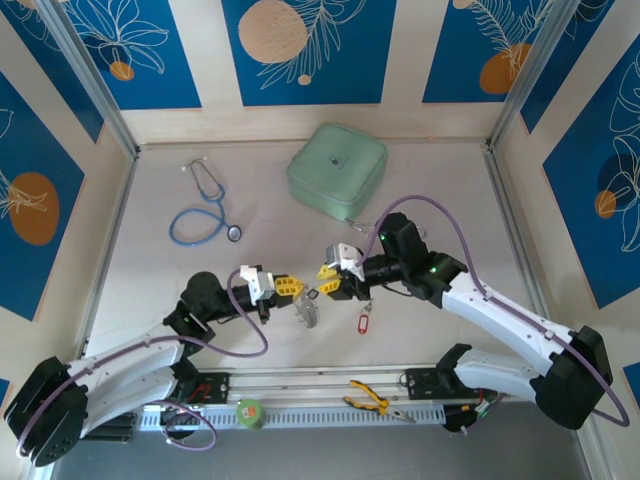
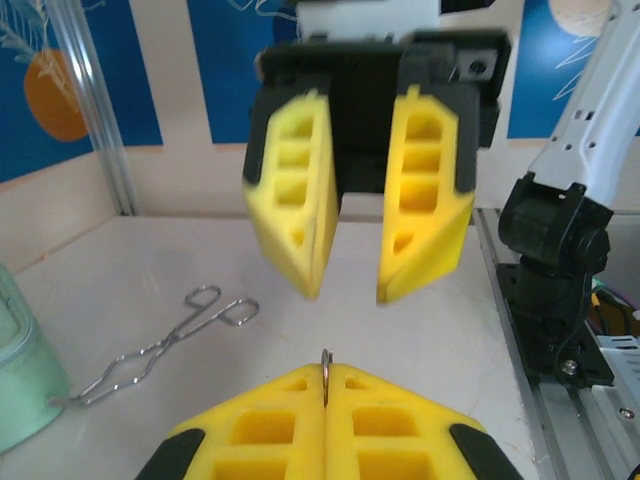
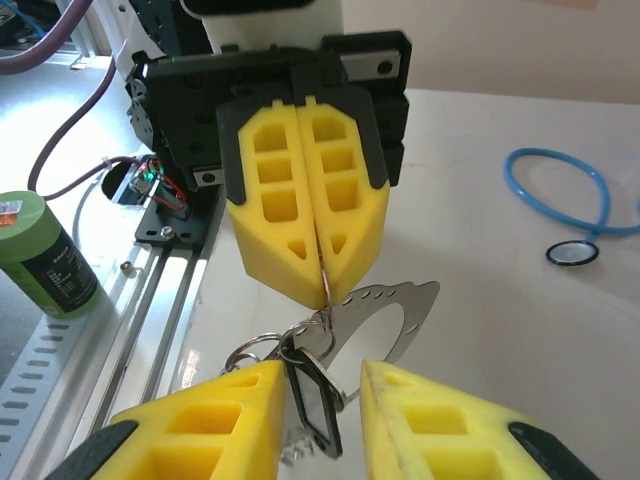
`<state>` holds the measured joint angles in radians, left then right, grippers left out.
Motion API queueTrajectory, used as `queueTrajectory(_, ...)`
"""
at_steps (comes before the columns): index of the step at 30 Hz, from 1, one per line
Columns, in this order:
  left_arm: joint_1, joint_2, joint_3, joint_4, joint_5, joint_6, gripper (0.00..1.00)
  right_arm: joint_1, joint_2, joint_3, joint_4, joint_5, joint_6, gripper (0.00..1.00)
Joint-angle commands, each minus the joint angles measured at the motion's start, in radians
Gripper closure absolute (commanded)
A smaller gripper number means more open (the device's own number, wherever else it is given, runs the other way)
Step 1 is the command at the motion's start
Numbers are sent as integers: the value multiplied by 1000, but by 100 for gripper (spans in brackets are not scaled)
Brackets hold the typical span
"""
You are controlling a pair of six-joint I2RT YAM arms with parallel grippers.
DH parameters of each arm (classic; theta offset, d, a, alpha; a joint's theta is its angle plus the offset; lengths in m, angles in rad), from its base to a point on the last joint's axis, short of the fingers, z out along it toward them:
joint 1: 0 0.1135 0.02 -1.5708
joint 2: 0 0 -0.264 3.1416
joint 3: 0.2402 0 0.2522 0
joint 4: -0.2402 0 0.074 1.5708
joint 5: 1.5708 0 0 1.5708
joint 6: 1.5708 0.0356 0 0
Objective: Put the keys on the keyring
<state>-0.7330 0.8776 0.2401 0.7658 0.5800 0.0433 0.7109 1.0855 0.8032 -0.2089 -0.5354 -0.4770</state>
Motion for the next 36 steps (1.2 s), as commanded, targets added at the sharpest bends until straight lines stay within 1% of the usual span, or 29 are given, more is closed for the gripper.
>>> queueTrajectory(1,6,9,8,134,73,15,100,11,6,-7,46,-8,16,73)
queueTrajectory(9,6,36,12,166,91,-2,100,39,46,10,50,-55,13,71)
queueTrajectory(12,6,40,16,170,87,-7,100,42,51,9,60,-72,15,72)
queueTrajectory(17,4,40,14,170,90,-7,100,45,55,8,72,-80,23,80)
queueTrajectory(26,5,44,16,185,93,-10,100,59,76,16,91,-88,33,81)
queueTrajectory(28,4,46,16,188,97,-11,100,61,80,17,104,-93,43,83)
queueTrajectory(32,5,45,13,186,92,-10,100,59,82,13,128,-95,64,99)
queueTrajectory(36,5,32,16,125,60,17,100,56,73,17,111,-91,57,100)
